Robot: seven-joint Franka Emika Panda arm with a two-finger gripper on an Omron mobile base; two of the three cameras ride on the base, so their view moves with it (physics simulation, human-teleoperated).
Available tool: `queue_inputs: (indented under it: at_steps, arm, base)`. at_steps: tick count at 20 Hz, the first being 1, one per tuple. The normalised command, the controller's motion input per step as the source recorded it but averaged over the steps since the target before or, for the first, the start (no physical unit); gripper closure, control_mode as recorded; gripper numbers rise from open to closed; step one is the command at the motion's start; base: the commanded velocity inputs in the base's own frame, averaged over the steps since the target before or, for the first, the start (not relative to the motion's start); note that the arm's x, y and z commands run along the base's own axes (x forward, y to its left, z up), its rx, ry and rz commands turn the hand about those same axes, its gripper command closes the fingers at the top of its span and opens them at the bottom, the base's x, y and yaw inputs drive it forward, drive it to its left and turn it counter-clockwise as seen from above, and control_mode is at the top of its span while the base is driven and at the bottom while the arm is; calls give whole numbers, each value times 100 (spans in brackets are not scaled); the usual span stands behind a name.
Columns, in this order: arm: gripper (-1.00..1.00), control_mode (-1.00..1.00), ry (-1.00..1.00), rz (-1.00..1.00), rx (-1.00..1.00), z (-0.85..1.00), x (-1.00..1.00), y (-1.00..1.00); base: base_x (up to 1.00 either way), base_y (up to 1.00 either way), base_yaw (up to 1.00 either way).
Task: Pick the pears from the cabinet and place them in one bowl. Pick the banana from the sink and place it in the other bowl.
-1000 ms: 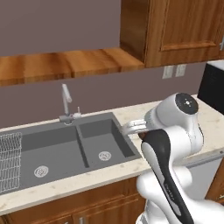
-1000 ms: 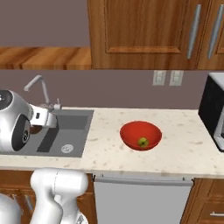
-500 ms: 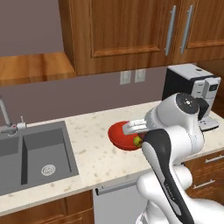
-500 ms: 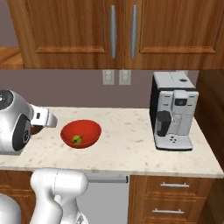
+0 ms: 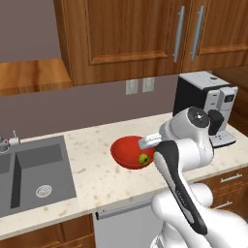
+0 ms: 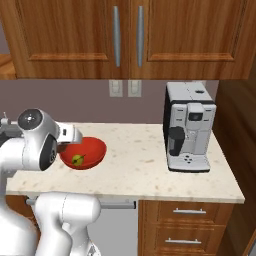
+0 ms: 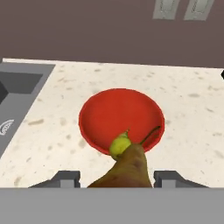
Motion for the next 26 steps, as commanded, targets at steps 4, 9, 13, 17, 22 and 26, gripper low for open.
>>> queue_inputs:
  at_steps: [4,9,13,17,22,26]
  arm:
    - [100,-100,-4,1,-4,-51,94,0]
    - [100,-100,0,0,-1,-33,100,1]
    - [100,-100,1,0,0,-30,100,13]
    - [100,-100,9,0,0,-38,100,33]
    - [-100,-100,23,0,-6,-69,77,40]
    - [-100,-100,4,0,-2,-14,21,1]
  base:
    - [0,0,0]
    - [0,0,0]
    - [0,0,0]
    - [0,0,0]
    - [0,0,0]
    - [0,0,0]
